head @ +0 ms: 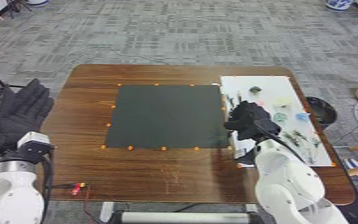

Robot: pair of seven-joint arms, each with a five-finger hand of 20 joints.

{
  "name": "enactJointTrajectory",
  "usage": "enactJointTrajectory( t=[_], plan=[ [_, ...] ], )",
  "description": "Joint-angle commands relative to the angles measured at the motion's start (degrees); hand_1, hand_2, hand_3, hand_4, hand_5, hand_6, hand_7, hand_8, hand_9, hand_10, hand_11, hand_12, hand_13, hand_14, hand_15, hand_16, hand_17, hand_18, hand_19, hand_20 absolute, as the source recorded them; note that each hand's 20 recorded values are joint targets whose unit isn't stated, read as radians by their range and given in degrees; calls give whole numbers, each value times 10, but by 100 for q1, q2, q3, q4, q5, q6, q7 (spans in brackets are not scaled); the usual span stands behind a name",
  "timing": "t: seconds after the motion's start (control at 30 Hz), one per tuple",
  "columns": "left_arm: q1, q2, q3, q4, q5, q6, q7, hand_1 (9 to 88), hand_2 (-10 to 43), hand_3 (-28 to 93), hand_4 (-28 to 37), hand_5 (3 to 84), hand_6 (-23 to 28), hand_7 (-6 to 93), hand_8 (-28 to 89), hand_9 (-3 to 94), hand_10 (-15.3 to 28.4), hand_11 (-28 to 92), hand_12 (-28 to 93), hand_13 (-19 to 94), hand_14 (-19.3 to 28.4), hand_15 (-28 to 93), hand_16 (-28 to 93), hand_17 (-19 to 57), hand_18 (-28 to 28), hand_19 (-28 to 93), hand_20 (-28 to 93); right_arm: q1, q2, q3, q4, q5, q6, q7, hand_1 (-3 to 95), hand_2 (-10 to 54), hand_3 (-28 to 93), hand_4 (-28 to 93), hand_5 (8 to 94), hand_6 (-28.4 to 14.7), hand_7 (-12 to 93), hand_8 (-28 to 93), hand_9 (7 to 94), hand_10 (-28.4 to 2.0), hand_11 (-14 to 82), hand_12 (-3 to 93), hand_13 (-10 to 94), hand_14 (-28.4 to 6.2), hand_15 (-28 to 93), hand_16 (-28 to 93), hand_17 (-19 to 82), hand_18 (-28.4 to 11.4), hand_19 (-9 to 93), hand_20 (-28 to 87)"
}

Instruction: Arrange flowers

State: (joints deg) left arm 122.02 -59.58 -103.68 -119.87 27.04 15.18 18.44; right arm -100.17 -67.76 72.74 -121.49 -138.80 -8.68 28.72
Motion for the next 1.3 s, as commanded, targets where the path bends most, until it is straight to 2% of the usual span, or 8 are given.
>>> enactJointTrajectory(
  t=[0.03,0.2,0.4,0.57,0.8,0.9,1.13,1.3],
  plan=[
    [334,67,-223,173,-478,-21,120,262,177,655,-283,462,90,115,-89,333,148,202,74,229,127,210,-56,-40,105,350,48,1372,-590,-786,477,-135,-104,-312,622,-95,633,-269,750,-23,458,187,887,-70,249,608,844,-43,540,463,477,-229,834,370],
    [612,140,-397,113,-627,-40,213,273,189,584,-283,460,89,109,-88,333,150,197,76,229,126,203,-53,-40,106,344,50,1978,-941,-1332,1172,-302,-220,-480,617,-95,643,-269,751,-22,460,187,889,-70,249,609,845,-43,540,464,479,-227,834,368],
    [677,248,-532,130,-663,-97,224,424,229,119,-234,457,93,89,-78,334,152,172,88,232,130,172,-34,-33,110,312,67,2530,-1243,-1778,1815,-193,-503,-387,621,-95,649,-279,753,-25,457,189,892,-73,245,612,846,-43,538,466,479,-229,835,365],
    [806,199,-578,66,-692,-80,303,437,254,-55,-152,455,96,76,-69,336,156,151,100,237,132,149,-19,-23,114,279,82,2661,-1654,-2000,2226,-235,-566,-465,614,-95,663,-280,756,-26,456,190,894,-71,242,614,848,-42,536,464,480,-231,836,362],
    [992,8,-634,-122,-785,-173,506,436,249,-49,-145,455,95,78,-71,336,154,152,102,236,131,149,-17,-23,113,278,87,2619,-2430,-2012,2873,-362,-966,-341,613,-95,664,-281,757,-25,457,192,896,-70,243,617,851,-41,533,465,485,-232,837,358],
    [1042,49,-658,-179,-886,-229,552,435,246,-39,-146,455,94,80,-71,336,152,155,102,237,130,150,-17,-23,112,277,88,2531,-2621,-2017,2896,-4,-1198,53,612,-95,667,-282,757,-26,457,192,897,-71,242,616,852,-41,532,466,485,-233,839,357],
    [1094,90,-599,-272,-904,-224,627,430,233,24,-172,457,90,87,-77,338,151,162,96,237,128,159,-22,-26,110,284,88,2269,-2978,-2050,2904,275,-1230,464,612,-95,669,-282,758,-26,458,193,898,-69,241,618,856,-41,529,468,484,-234,839,353],
    [1128,98,-553,-395,-796,-347,780,416,210,152,-244,458,87,97,-83,338,148,174,88,235,125,176,-32,-28,105,294,83,2100,-3199,-2034,3044,268,-1116,551,609,-95,674,-282,761,-27,458,191,901,-68,238,618,859,-41,526,468,485,-235,840,350]
  ],
)
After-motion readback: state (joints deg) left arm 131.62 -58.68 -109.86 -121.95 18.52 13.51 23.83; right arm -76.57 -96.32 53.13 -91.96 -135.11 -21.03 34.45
